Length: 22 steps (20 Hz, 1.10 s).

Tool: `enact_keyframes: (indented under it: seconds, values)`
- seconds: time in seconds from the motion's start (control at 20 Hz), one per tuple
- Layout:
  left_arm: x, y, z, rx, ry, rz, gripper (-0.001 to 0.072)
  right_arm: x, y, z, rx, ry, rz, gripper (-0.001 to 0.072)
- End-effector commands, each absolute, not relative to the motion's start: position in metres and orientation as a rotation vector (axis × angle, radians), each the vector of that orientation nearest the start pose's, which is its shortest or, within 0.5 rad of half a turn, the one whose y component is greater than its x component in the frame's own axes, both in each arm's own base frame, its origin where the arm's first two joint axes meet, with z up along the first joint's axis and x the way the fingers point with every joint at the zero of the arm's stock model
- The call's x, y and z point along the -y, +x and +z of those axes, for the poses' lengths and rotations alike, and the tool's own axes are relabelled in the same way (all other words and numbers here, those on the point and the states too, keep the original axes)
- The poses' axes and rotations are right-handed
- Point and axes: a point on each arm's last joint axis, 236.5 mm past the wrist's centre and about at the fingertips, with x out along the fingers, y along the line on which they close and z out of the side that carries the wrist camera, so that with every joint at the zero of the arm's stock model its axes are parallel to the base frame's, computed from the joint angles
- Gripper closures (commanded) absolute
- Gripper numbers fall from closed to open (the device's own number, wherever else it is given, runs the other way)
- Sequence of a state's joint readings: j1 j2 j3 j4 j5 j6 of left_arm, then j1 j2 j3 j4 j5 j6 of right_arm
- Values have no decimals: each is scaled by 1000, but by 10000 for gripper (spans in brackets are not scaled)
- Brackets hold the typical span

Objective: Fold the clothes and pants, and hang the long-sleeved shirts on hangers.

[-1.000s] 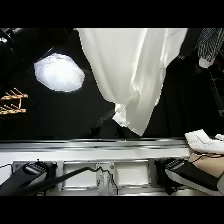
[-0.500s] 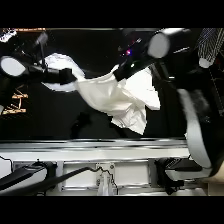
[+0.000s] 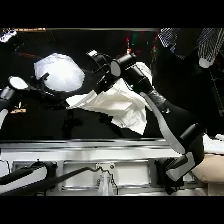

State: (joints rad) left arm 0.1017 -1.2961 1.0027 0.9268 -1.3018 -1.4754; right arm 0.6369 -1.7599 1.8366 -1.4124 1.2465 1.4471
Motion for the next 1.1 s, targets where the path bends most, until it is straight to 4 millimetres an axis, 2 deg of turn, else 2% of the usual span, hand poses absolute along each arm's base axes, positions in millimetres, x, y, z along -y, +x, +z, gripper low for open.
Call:
enact_keyframes:
  seconds: [0.0, 0.15, 0.25, 0.35, 0.4, 0.5, 0.65, 0.75, 0.8, 0.9, 1.05]
  values:
    - [76, 347, 7, -1373, -812, -282, 210, -368, 414, 27, -1072, -311, 764, 693]
    - [47, 379, 38, -1189, -1031, -262, 189, -377, 419, 31, -1036, -277, 777, 693]
    - [23, 392, 62, -1052, -1093, -288, 194, -377, 421, 32, -1022, -283, 781, 693]
    - [-13, 395, 78, -936, -1085, -242, 282, -373, 427, 32, -1010, -296, 769, 693]
    - [-33, 394, 84, -886, -1065, -198, 292, -370, 430, 32, -1008, -297, 761, 693]
    - [-83, 384, 91, -799, -1009, -55, 296, -364, 433, 31, -1014, -294, 750, 693]
    - [-170, 352, 92, -707, -855, 231, 298, -363, 433, 31, -1015, -294, 749, 692]
    - [-226, 323, 90, -677, -733, 421, 443, -364, 432, 31, -1017, -292, 752, 692]
    - [-254, 313, 93, -642, -683, 506, 469, -367, 431, 31, -1021, -278, 761, 692]
    - [-293, 302, 100, -588, -610, 615, 475, -369, 429, 32, -1023, -271, 767, 692]
    - [-328, 303, 96, -685, -414, 659, 480, -369, 429, 32, -1019, -279, 772, 693]
